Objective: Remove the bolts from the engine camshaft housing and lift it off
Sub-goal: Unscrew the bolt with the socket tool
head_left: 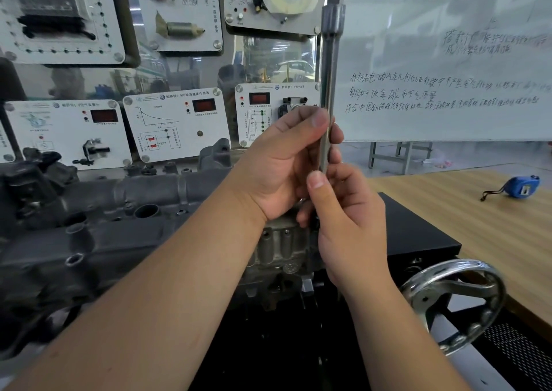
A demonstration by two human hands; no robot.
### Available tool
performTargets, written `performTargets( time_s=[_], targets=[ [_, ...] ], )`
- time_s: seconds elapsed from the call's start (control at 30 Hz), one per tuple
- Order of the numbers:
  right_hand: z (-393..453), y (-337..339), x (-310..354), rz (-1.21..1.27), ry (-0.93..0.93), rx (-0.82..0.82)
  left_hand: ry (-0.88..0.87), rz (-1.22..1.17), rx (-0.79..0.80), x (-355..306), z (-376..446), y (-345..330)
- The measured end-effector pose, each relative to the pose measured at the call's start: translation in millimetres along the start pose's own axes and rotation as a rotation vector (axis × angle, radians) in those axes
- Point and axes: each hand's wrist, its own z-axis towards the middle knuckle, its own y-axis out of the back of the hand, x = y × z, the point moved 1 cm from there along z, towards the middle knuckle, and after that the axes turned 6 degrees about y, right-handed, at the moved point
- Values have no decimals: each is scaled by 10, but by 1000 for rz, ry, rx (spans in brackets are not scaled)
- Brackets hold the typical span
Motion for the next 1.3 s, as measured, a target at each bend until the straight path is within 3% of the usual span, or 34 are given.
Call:
performTargets(
  time_s=[0.23, 0.4, 0.7, 1.0, 1.17, 1.3],
  targets=[
    [12, -3, 12, 40, -8, 45, 63, -62, 92, -16, -25, -6],
    [-3, -10, -1, 61, -7, -16, 5, -29, 13, 4, -9, 2],
    [11, -12, 13, 18, 4, 20, 59, -56, 67, -7, -13, -11],
    [-9, -10, 12, -39, 27, -10, -41, -56, 35, 11, 8, 27],
    [-3, -12, 26, -72, 29, 3, 70, -76, 83, 3, 3, 21],
    [-15, -18, 27, -43, 6, 5, 62, -37, 68, 17, 4, 35]
  ],
)
